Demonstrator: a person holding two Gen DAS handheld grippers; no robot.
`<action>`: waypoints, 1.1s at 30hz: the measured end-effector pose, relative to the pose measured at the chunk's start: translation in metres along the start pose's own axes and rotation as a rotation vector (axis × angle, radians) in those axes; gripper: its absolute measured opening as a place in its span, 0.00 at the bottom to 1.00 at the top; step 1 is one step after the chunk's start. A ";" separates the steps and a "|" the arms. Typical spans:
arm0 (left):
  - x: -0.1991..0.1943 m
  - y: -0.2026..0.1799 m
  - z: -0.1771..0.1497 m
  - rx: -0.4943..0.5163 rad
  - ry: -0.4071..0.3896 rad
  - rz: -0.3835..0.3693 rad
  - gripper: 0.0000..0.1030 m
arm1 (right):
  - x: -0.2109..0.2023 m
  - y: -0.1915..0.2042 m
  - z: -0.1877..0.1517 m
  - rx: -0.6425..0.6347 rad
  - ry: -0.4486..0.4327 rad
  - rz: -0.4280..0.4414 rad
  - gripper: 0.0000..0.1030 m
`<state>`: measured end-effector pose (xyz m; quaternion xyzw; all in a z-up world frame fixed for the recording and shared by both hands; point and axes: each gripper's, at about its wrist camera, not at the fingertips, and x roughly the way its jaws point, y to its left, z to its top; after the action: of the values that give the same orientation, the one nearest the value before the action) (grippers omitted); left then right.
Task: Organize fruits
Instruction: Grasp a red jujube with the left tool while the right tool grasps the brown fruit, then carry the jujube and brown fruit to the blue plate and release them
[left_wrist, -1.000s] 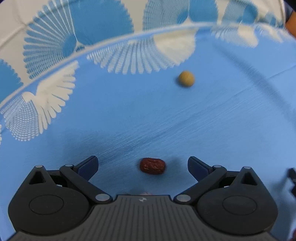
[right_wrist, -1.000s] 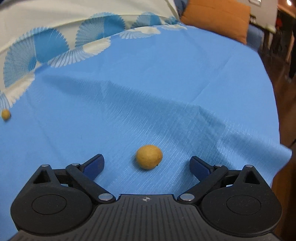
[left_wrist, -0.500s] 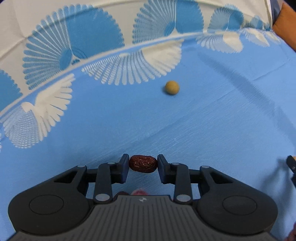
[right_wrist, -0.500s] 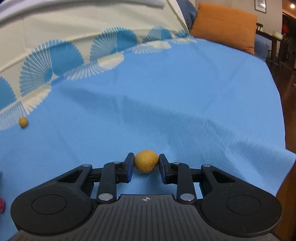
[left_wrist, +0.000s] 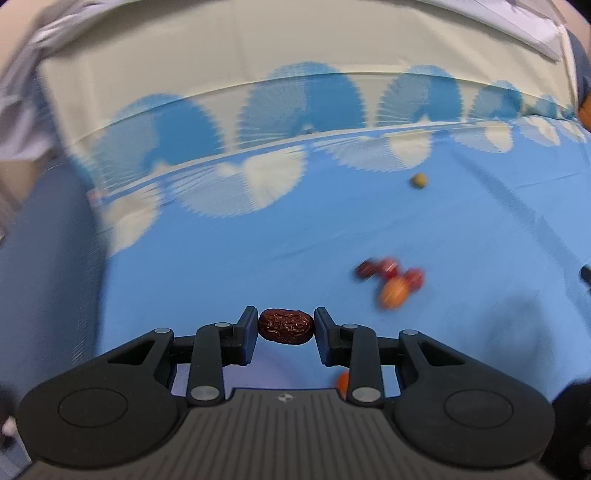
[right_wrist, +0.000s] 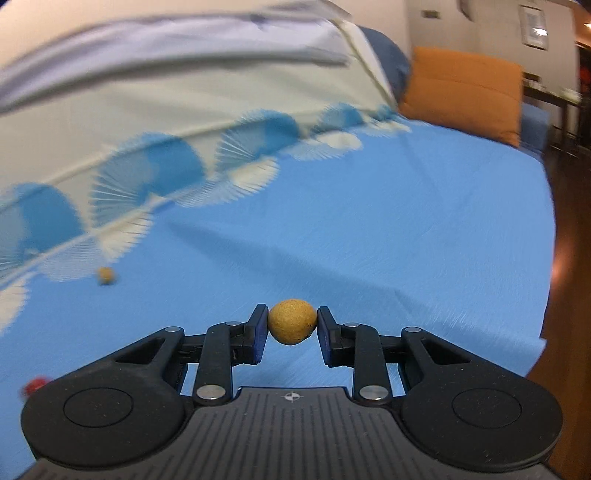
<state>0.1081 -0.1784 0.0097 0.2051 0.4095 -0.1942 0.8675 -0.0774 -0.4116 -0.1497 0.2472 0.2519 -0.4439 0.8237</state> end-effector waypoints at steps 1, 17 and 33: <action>-0.011 0.009 -0.012 -0.012 0.001 0.013 0.35 | -0.016 0.000 0.001 -0.013 0.002 0.038 0.29; -0.134 0.096 -0.163 -0.250 -0.012 0.034 0.35 | -0.238 0.061 -0.049 -0.326 0.099 0.623 0.29; -0.155 0.107 -0.217 -0.322 -0.034 0.032 0.35 | -0.308 0.090 -0.076 -0.544 0.034 0.689 0.29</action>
<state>-0.0655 0.0495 0.0274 0.0667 0.4171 -0.1159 0.8990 -0.1623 -0.1332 0.0051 0.0981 0.2760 -0.0566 0.9545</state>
